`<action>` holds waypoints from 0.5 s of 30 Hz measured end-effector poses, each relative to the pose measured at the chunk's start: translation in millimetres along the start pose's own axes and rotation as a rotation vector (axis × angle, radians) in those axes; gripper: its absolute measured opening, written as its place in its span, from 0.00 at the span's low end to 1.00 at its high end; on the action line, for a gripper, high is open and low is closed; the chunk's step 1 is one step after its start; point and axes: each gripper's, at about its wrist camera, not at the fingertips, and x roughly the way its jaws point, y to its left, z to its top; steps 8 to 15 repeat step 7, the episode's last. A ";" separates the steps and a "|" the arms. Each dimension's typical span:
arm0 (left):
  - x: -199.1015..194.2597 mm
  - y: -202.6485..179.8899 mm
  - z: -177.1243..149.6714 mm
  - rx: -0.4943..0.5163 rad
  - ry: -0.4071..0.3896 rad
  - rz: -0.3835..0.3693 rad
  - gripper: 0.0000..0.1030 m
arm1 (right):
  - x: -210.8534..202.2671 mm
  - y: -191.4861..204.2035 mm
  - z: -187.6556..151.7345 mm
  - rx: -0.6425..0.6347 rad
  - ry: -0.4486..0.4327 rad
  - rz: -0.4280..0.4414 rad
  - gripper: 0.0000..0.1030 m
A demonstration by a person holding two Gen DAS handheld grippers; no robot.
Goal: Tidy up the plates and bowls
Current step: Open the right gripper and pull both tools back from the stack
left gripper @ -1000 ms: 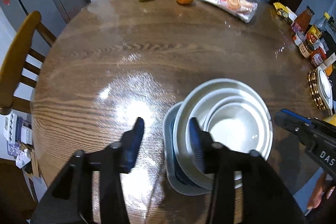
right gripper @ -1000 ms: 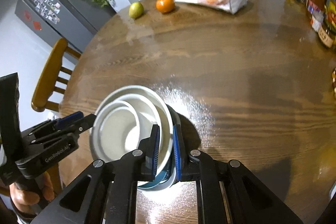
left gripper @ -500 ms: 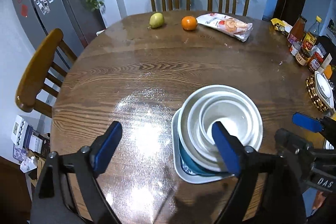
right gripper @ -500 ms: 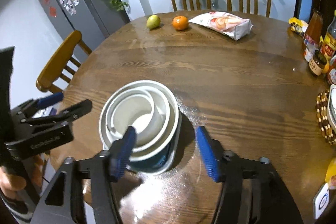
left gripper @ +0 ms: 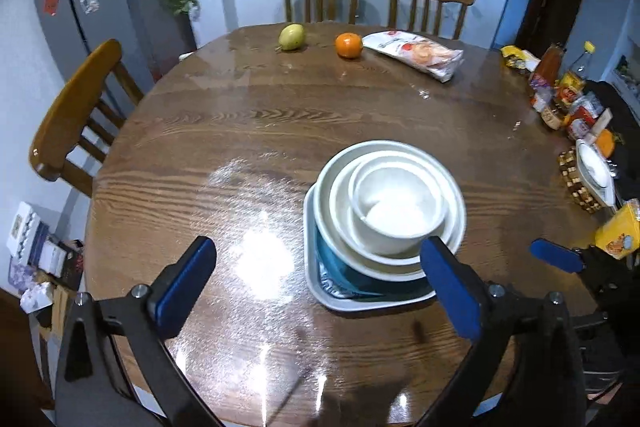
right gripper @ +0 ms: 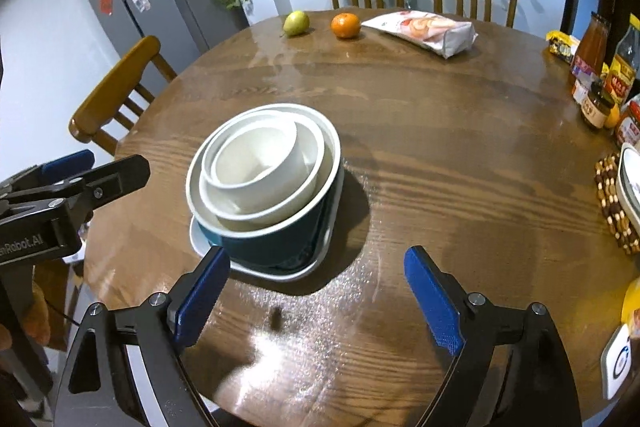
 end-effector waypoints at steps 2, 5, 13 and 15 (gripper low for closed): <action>1.1 0.0 -4.0 -0.002 0.005 0.015 0.99 | 0.3 -0.2 -3.7 0.008 0.005 0.003 0.87; 2.6 -0.1 -8.7 -0.007 0.017 0.020 0.99 | 0.7 0.3 -5.8 0.009 0.009 0.002 0.87; 3.5 0.0 -11.4 -0.010 0.025 0.029 0.99 | 0.5 0.7 -6.5 0.007 0.011 0.005 0.87; 3.5 0.0 -11.4 -0.010 0.025 0.029 0.99 | 0.5 0.7 -6.5 0.007 0.011 0.005 0.87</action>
